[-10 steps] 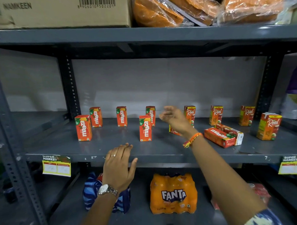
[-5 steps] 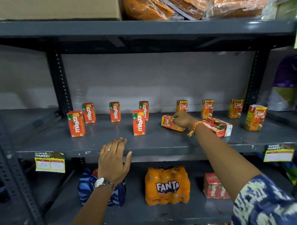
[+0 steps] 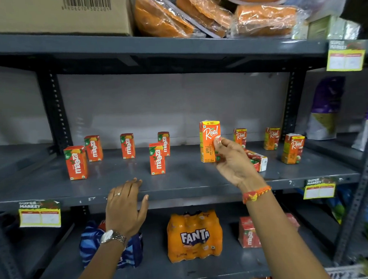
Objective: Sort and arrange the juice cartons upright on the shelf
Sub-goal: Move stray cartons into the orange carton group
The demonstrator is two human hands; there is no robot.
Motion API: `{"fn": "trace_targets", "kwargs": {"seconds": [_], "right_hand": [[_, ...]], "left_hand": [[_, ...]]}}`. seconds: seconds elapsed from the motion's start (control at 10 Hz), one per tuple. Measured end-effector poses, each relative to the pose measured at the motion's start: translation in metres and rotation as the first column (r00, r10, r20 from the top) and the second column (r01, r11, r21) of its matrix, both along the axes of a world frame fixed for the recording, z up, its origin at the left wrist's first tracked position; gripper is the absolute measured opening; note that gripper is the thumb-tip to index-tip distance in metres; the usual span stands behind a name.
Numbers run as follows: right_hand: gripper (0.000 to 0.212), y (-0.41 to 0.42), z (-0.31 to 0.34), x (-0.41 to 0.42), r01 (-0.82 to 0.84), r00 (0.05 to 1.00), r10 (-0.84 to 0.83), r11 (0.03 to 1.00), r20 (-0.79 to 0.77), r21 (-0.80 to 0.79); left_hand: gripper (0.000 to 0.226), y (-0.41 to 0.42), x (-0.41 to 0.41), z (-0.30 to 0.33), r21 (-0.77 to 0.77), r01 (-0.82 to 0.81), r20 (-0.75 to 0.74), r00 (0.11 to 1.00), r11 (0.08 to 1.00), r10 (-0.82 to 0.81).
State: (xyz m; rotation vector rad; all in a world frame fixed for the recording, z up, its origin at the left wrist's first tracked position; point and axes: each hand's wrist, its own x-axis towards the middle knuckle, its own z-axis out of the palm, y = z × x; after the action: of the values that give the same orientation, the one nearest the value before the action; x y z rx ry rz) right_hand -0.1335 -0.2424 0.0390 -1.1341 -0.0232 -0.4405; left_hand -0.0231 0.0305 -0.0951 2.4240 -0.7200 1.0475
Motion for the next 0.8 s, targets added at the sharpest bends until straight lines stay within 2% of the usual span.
{"fn": "trace_targets", "kwargs": {"seconds": [0.2, 0.3, 0.5, 0.6, 0.8], "right_hand": [[0.027, 0.014, 0.003, -0.035, 0.045, 0.993, -0.043, 0.999, 0.112, -0.013], [0.017, 0.011, 0.008, -0.035, 0.066, 0.992, -0.063, 0.998, 0.113, -0.021], [0.025, -0.003, 0.013, -0.022, 0.145, 0.988, -0.139, 0.985, 0.064, -0.096], [0.012, -0.013, 0.013, -0.007, 0.219, 0.973, -0.229, 0.950, -0.017, -0.224], [0.016, -0.038, 0.007, 0.033, 0.239, 0.930, -0.338, 0.854, -0.145, -0.462]], "left_hand": [[0.048, -0.001, -0.002, 0.002, -0.025, 0.019, -0.012, 1.000, 1.000, -0.019], [0.049, -0.001, -0.003, 0.002, -0.016, 0.018, -0.021, 1.000, 1.000, -0.018], [0.049, -0.001, -0.005, 0.004, 0.000, 0.007, -0.032, 0.999, 1.000, -0.007], [0.049, -0.001, -0.006, 0.005, 0.010, 0.001, -0.034, 0.999, 1.000, -0.001], [0.050, -0.001, -0.008, 0.006, 0.009, -0.001, -0.035, 0.999, 1.000, 0.001]]}}
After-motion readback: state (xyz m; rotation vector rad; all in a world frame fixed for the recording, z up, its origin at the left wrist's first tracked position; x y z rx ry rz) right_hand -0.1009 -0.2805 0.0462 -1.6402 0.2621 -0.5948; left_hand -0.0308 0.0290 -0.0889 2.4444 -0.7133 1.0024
